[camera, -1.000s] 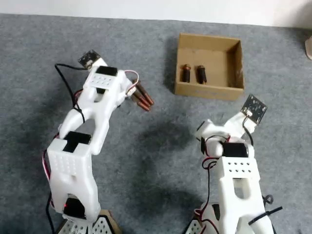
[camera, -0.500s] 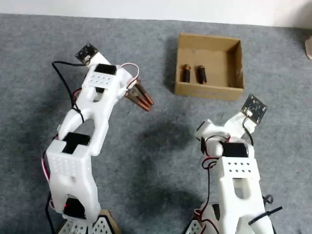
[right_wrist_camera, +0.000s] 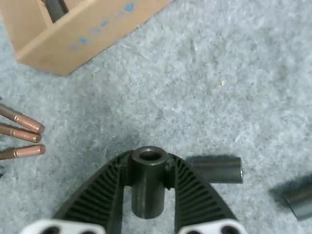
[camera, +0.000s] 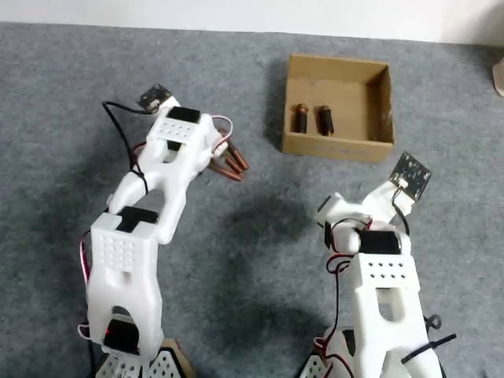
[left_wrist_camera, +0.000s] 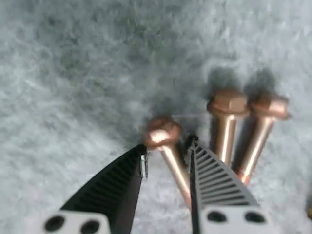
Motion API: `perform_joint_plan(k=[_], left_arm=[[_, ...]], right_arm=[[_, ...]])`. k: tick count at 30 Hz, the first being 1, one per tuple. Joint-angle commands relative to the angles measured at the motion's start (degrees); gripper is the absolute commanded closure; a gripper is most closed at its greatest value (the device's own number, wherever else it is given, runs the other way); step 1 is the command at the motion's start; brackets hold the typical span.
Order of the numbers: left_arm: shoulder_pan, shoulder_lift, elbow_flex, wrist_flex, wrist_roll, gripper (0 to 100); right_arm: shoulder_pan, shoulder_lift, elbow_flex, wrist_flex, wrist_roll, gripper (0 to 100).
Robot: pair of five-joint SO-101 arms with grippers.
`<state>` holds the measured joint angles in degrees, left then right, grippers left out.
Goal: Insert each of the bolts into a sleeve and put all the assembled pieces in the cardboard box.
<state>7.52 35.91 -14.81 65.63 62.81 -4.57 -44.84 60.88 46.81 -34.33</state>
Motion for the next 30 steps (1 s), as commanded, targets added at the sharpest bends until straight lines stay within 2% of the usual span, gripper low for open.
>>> perform_joint_plan(k=[1,3,5,7,10,18,26,30], left_arm=[[2.8,-0.6,-2.2,1.0,0.5,91],[2.6,-0.7,-2.2,0.9,0.5,100],[2.3,-0.7,-2.7,1.0,0.5,98],[1.5,-0.9,-4.0,2.0,0.3,100],[1.5,-1.5,-7.3,5.9,-0.7,100],[1.9,-11.6,-13.9,16.3,-11.4,100],[1.9,-26.6,-5.9,18.1,-16.8,100],[1.9,-34.5,2.2,18.0,-19.5,100]], right_arm=[[-0.6,-2.2,-0.5,-1.1,-0.2,99.5],[-0.6,-2.2,-0.4,-1.1,-0.2,99.5],[-0.6,-2.2,-0.4,-1.1,-0.2,99.5],[-0.6,-2.2,-0.4,-1.1,-0.2,99.5],[-0.6,-2.3,-0.4,-1.1,-0.1,99.5],[-1.0,-2.4,-0.6,-1.0,0.3,99.5],[-4.6,-2.4,-0.9,-0.5,4.4,99.5],[-6.0,-2.5,-2.9,8.1,7.8,99.5]])
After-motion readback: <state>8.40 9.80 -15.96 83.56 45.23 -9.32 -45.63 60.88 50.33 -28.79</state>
